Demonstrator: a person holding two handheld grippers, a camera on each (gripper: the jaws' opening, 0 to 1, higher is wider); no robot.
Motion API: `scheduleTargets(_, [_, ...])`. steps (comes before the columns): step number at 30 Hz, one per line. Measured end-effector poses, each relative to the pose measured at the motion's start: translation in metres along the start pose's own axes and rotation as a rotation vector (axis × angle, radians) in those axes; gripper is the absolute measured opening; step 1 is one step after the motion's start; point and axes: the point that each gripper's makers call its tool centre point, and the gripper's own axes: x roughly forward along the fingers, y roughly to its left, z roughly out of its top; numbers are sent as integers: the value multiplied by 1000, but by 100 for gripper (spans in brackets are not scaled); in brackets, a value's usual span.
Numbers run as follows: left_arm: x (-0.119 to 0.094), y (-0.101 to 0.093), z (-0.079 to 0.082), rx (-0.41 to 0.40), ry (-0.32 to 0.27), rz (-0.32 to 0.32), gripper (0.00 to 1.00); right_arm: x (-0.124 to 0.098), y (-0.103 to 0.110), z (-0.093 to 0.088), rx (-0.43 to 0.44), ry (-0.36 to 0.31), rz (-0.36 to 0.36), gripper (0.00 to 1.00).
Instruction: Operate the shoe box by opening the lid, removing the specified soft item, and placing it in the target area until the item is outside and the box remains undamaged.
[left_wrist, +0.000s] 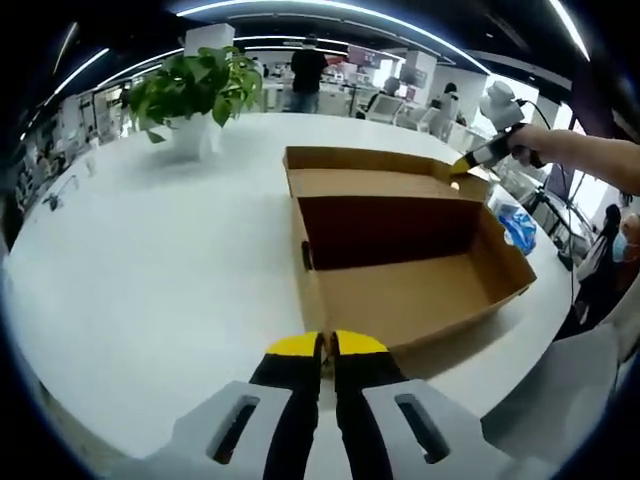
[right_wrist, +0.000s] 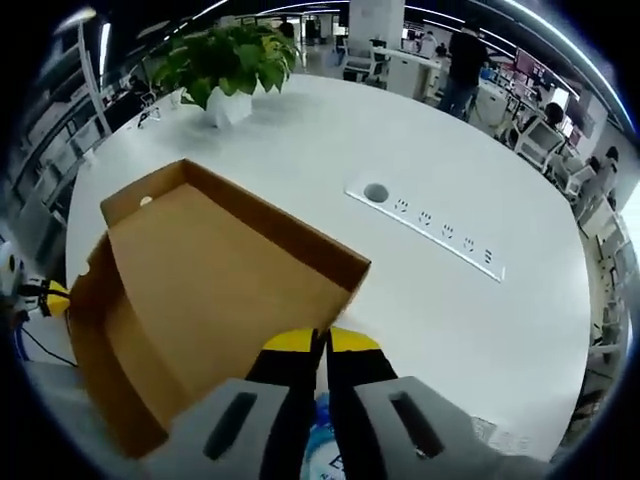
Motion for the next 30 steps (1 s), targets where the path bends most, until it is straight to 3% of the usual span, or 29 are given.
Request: scheduleTargets(30, [-1, 1, -2, -7, 1, 13, 0, -41, 11, 20, -4, -152, 15, 0])
